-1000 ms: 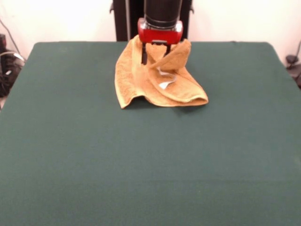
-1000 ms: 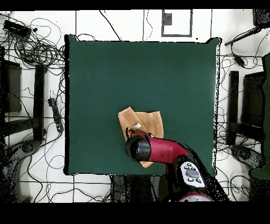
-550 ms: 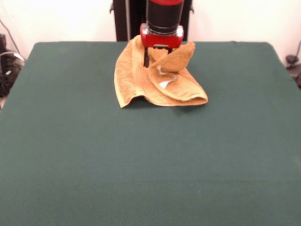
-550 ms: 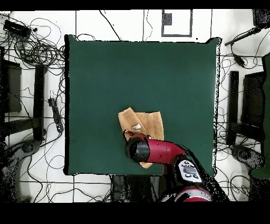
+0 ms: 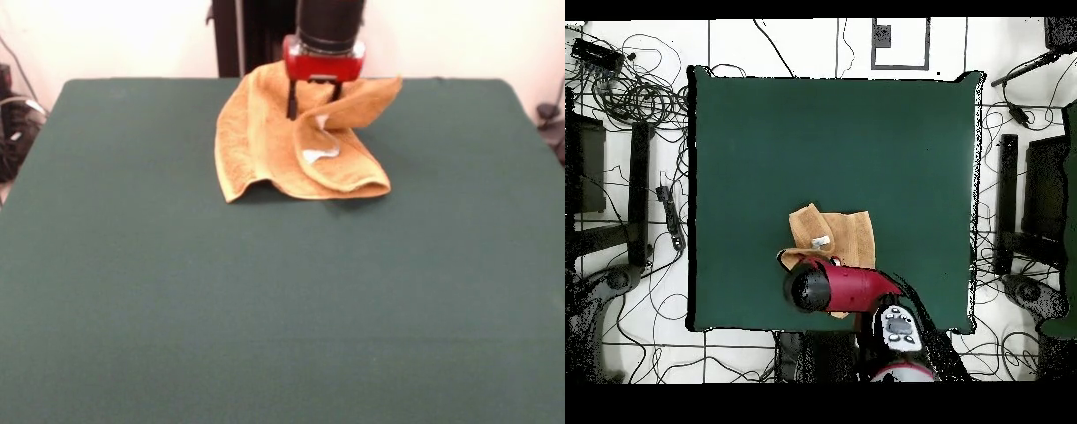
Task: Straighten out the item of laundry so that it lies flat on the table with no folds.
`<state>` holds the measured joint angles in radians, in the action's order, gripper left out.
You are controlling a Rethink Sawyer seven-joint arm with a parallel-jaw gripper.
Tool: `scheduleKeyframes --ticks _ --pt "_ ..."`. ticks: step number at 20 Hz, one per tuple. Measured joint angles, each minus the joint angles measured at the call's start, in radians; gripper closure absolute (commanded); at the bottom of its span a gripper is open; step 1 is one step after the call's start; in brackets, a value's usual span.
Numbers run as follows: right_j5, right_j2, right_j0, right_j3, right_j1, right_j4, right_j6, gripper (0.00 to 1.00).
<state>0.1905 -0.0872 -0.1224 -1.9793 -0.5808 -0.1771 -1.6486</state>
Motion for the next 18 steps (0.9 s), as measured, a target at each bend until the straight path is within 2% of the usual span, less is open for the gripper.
scheduleKeyframes --ticks 10,18 --pt "0.0 -0.047 0.127 -0.031 -0.088 0.0 0.0 0.0" --pt "0.0 -0.071 0.175 -0.034 -0.099 0.0 0.0 0.0"
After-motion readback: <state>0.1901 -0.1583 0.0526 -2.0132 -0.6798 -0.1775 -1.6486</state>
